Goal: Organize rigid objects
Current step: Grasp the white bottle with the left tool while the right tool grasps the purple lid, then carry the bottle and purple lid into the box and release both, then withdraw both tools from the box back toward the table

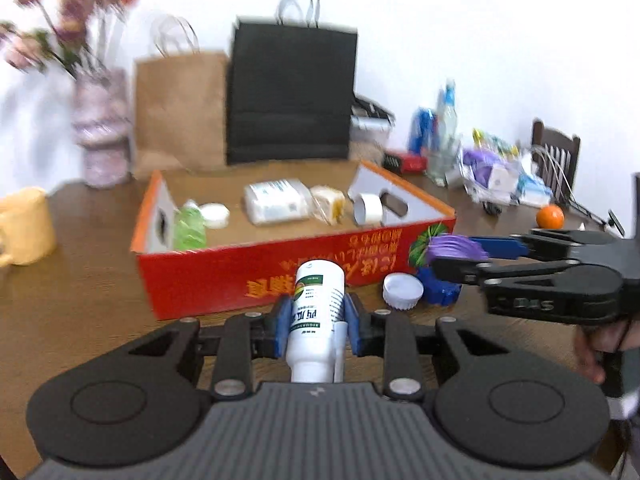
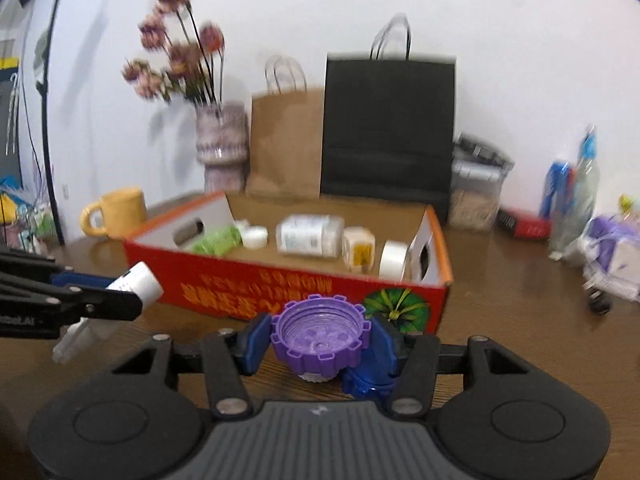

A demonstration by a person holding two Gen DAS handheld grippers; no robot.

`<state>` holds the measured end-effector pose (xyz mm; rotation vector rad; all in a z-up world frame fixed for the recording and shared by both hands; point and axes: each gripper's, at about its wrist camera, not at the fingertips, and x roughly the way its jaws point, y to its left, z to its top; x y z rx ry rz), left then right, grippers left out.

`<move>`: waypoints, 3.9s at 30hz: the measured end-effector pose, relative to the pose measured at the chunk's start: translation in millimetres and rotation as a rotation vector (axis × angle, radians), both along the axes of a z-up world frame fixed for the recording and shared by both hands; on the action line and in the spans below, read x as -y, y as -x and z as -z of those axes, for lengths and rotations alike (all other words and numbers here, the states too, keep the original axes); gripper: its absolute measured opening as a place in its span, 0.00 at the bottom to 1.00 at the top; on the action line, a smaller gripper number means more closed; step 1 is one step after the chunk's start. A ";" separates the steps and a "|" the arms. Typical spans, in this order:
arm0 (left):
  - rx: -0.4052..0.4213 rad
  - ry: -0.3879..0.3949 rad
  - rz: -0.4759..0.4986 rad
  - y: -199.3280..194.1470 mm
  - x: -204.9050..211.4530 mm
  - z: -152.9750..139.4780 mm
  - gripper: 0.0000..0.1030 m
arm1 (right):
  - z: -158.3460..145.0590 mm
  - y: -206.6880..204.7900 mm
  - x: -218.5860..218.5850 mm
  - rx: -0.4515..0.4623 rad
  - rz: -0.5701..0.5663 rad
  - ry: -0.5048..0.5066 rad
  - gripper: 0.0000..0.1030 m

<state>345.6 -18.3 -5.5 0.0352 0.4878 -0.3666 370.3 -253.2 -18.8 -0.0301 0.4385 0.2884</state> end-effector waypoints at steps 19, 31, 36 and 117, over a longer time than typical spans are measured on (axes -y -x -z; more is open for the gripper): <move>0.273 0.059 -0.147 232.4 -20.9 -29.4 0.28 | -19.5 252.7 -46.4 0.330 0.037 0.043 0.52; 0.279 0.081 -0.163 228.8 -23.8 -32.1 0.28 | -22.2 256.6 -32.5 0.323 0.071 0.001 0.52; 0.240 0.082 -0.176 198.6 -21.7 -27.4 0.28 | -17.0 228.8 -26.8 0.291 0.074 -0.005 0.52; 0.430 0.021 -0.280 20.3 -4.7 -75.0 1.00 | -70.0 4.8 -5.7 0.327 0.053 0.028 0.93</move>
